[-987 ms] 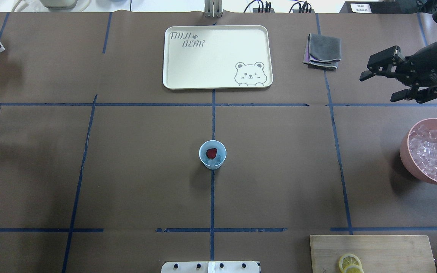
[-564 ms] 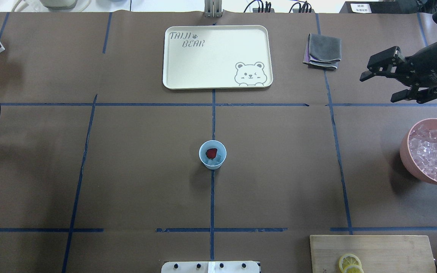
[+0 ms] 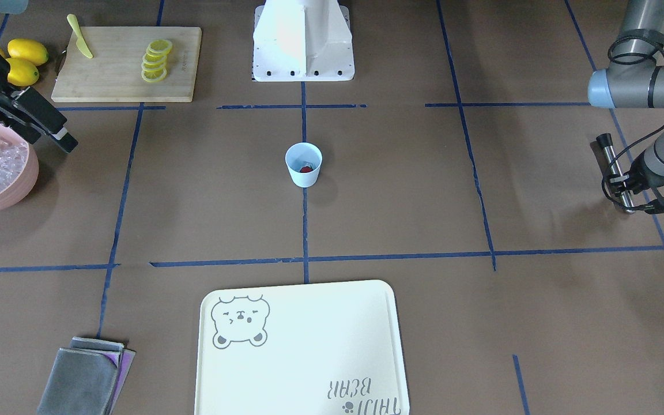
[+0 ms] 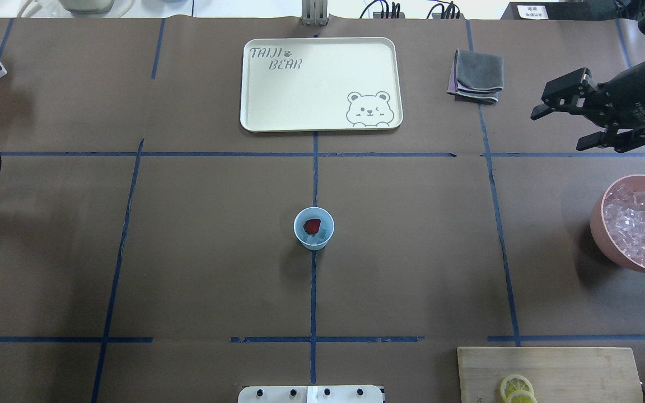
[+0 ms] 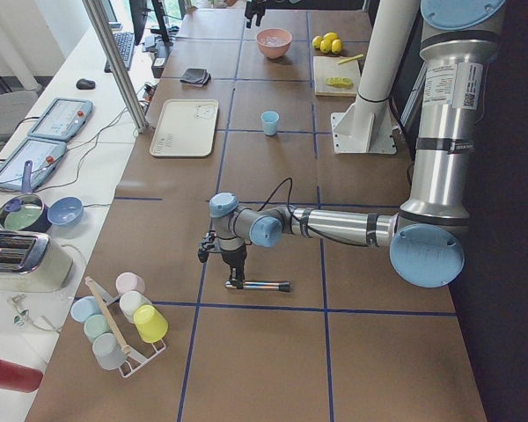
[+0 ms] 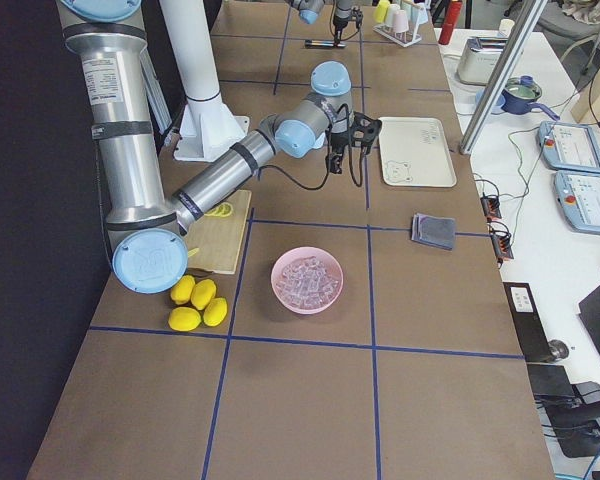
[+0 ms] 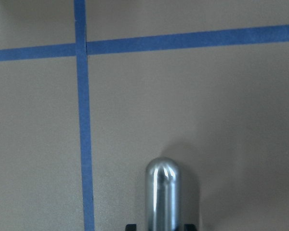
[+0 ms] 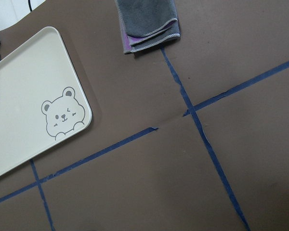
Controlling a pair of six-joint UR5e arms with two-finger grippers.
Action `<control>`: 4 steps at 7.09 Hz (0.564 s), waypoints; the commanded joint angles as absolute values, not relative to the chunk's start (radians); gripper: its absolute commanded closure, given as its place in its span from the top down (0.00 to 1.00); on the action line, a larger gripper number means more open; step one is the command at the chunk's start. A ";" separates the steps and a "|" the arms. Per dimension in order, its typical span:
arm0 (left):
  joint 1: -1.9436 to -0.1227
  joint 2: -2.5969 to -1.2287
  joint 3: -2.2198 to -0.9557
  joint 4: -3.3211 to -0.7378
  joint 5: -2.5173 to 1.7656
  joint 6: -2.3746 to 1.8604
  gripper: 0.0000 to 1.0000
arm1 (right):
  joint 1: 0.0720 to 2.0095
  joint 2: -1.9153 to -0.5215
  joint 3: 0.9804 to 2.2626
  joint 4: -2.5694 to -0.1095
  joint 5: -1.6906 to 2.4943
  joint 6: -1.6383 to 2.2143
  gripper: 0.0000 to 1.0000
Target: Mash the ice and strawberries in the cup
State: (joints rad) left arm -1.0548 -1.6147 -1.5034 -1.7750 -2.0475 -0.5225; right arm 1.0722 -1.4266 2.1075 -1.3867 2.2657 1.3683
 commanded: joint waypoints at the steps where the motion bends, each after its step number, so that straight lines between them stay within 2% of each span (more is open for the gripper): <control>1: -1.055 -1.615 -1.509 -1.782 -2.048 -0.525 0.69 | 1.072 -1.427 2.108 -1.387 2.266 1.368 1.00; 4: -1.061 -1.609 -1.590 -1.772 -2.051 -0.523 0.70 | 1.074 -1.437 2.109 -1.387 2.266 1.367 1.00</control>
